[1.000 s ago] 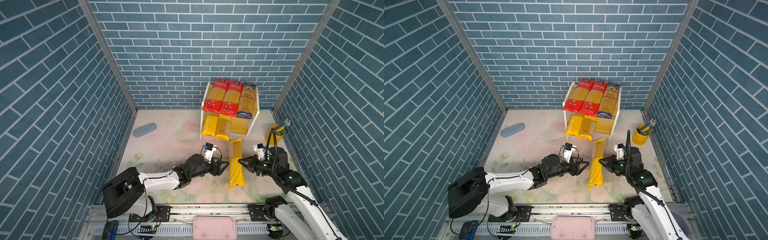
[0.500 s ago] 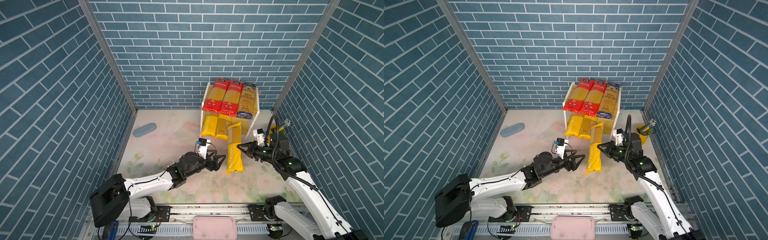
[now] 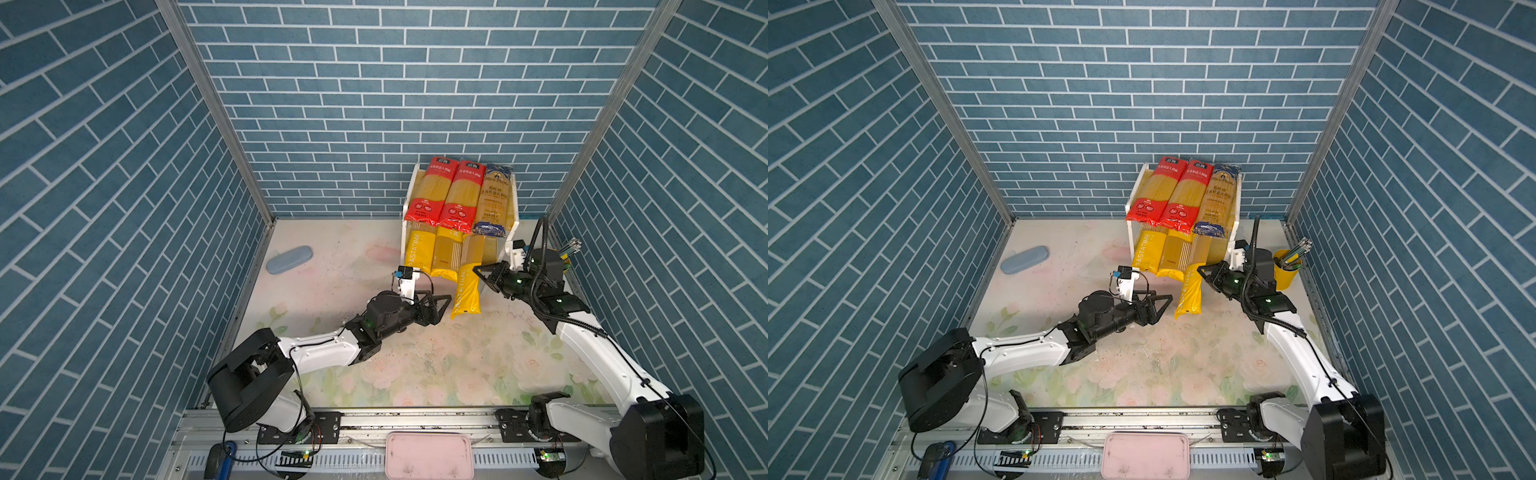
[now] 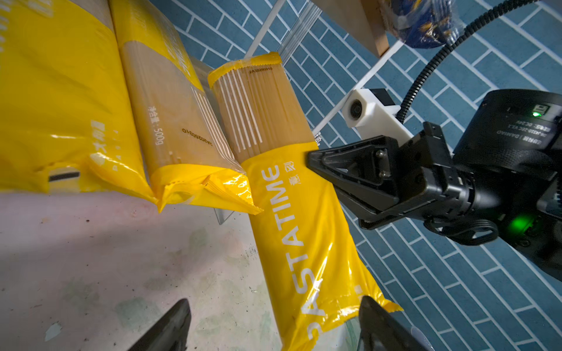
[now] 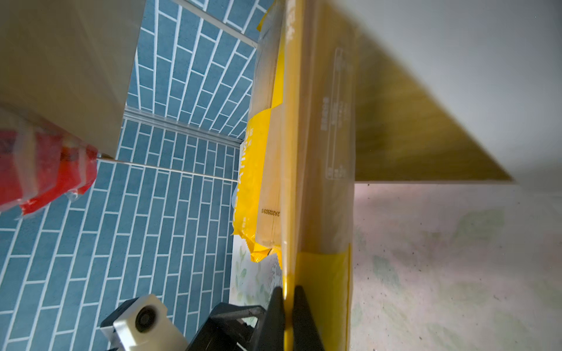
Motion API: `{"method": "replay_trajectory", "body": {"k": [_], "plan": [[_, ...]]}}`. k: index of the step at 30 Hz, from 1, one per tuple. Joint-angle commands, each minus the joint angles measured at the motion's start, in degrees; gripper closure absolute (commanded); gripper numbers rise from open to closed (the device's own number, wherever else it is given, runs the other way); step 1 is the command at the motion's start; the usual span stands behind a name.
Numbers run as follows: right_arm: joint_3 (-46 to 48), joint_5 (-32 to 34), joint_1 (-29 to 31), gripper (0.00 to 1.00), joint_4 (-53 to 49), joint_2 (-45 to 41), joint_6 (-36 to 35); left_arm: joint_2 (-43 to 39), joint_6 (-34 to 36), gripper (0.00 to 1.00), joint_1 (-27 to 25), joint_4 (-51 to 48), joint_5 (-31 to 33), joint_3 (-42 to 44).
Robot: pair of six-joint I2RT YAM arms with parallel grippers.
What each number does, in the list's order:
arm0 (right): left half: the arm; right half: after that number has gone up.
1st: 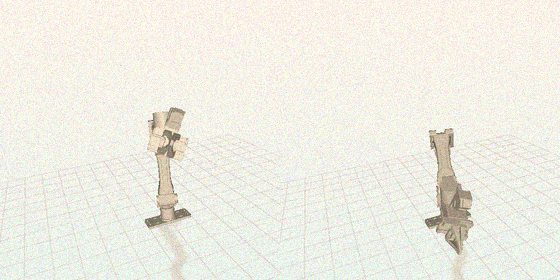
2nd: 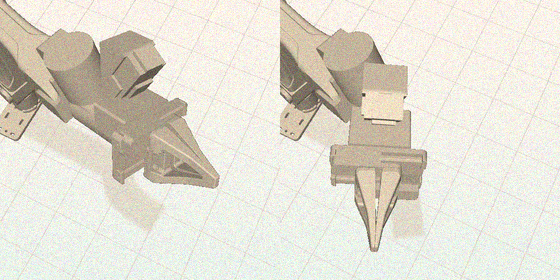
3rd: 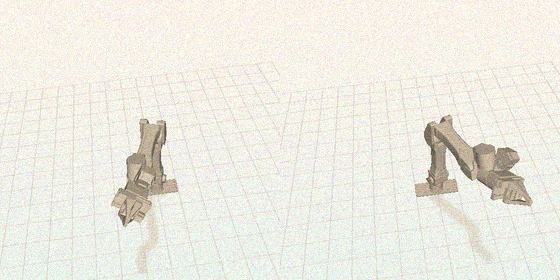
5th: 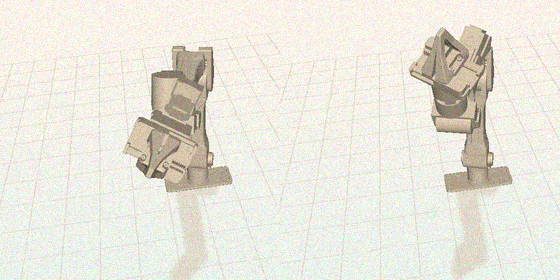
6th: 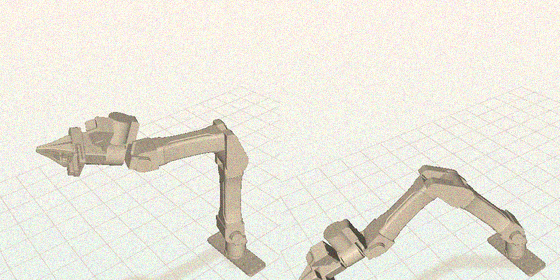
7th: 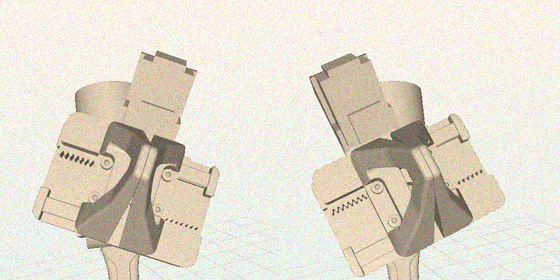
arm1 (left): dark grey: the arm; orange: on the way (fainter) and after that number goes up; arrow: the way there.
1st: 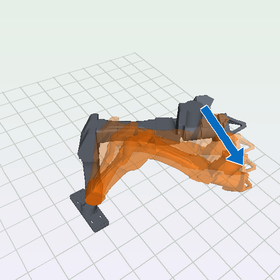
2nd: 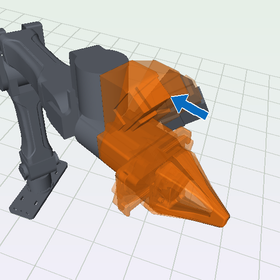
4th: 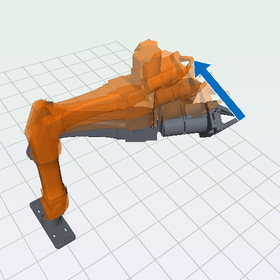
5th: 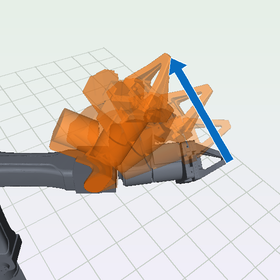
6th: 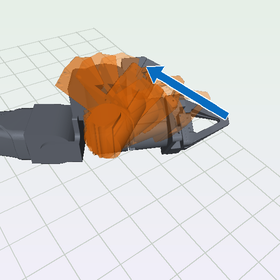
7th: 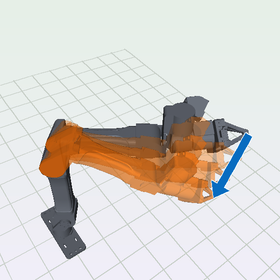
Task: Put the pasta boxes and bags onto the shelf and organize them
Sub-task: 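Lift the pack upright with the right gripper while the left steadies it, then push the upright pack into the lower tier beside the others with both grippers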
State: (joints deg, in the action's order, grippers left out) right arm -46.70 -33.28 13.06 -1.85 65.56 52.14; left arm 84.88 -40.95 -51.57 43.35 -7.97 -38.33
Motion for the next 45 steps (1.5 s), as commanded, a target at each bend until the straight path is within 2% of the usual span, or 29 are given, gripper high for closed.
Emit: {"method": "replay_trajectory", "body": {"k": [1, 12, 22, 28, 36, 41, 45], "plan": [[-6.22, -0.99, -0.89, 1.0, 13.22, 1.42, -0.39, 3.69, -0.86, 0.13, 0.24, 3.43, -1.03, -3.22], [-5.44, 2.23, -2.16, 1.0, 9.49, 3.25, -1.25, 15.01, -4.12, 0.14, 0.51, 8.28, -4.71, -9.49], [-6.08, -1.85, -2.16, 1.0, 8.52, -0.62, -3.56, 18.53, -7.31, 0.13, 0.55, 13.09, -8.3, -10.98], [-3.14, -4.57, -2.16, 1.0, 14.63, -2.66, -2.73, 21.09, -11.42, 0.13, 0.51, 20.22, -9.88, -11.48], [-1.85, -7.39, -2.12, 1.0, 20.86, -4.21, 0.02, 21.83, -12.37, 0.14, 0.51, 22.18, -11.08, -10.95], [0.41, -7.17, -2.18, 1.0, 23.95, -2.1, 1.39, 22.21, -14.15, 0.2, 0.51, 25.19, -12.58, -11.97], [1.37, -6.12, -2.25, 1.0, 24.82, -0.8, 1.91, 21.73, -13.66, 0.33, 0.5, 24.86, -13.65, -13.01]]}}
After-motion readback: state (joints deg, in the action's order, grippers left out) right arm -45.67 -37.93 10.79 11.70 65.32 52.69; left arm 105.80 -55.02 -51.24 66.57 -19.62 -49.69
